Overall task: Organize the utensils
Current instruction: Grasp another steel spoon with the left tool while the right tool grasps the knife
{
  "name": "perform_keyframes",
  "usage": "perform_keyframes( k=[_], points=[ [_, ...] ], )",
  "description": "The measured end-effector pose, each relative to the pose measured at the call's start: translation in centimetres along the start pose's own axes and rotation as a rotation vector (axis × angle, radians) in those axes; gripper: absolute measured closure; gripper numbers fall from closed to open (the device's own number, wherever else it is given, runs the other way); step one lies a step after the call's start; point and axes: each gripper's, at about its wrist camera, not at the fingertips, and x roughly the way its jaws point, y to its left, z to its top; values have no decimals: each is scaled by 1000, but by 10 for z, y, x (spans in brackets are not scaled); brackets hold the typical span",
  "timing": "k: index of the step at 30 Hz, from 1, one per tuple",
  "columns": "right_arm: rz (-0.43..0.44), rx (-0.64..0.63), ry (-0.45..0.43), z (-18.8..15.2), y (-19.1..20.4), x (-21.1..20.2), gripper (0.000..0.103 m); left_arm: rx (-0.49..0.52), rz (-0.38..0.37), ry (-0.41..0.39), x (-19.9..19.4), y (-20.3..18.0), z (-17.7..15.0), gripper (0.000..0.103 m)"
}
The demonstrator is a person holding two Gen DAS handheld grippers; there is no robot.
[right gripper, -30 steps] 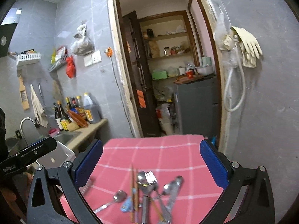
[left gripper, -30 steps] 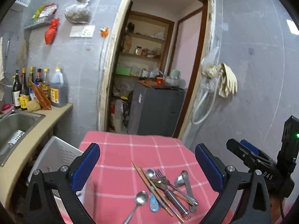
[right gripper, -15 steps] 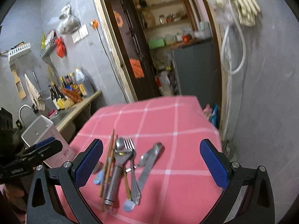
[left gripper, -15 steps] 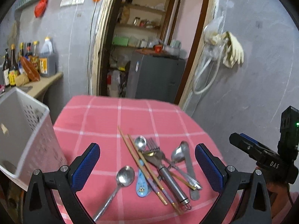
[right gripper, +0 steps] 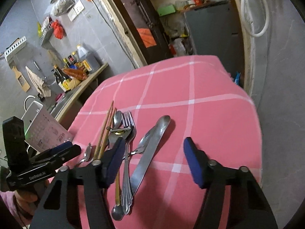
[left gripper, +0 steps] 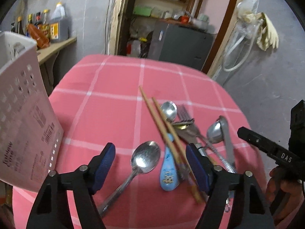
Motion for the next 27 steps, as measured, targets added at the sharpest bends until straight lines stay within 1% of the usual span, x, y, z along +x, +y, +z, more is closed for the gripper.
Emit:
perform_keyframes(
  k=[2,4,6,8,11,13,17,18,19,20,21,22,24,27],
  points=[
    [9,2,18,0,-1,7,54,-6,3,28,6,1,-2,34],
    [13,4,32,1,-2,12,59,-17,5,57,13,4,-4,41],
    [21,6,44,1,-1,17,59,-28,7,79,17,6,-6,45],
    [25,7,54,1,-3,19,59,-33,9,94,21,8,-7,46],
    [23,-1,73,4,0,26,60,1,23,103,23,1,-7,47],
    [14,-7,88,5,-2,27,64,31,39,109,25,-4,-6,46],
    [7,-12,111,6,-1,30,68,23,43,114,27,-4,-4,48],
    [12,-7,115,6,-1,30,70,20,44,116,27,-5,-3,50],
    [19,-1,119,6,-2,30,73,16,41,116,28,-4,-2,55],
    [28,5,125,6,-4,30,76,11,39,117,28,-4,-2,57],
    [37,15,136,6,-3,31,84,6,44,120,28,-3,-1,64],
    [40,21,140,5,-6,32,87,10,55,127,28,-3,-1,66],
    [46,36,136,3,-6,30,87,24,58,134,28,-5,0,66],
    [56,57,131,0,-8,27,89,14,51,147,27,-5,1,66]
  ],
)
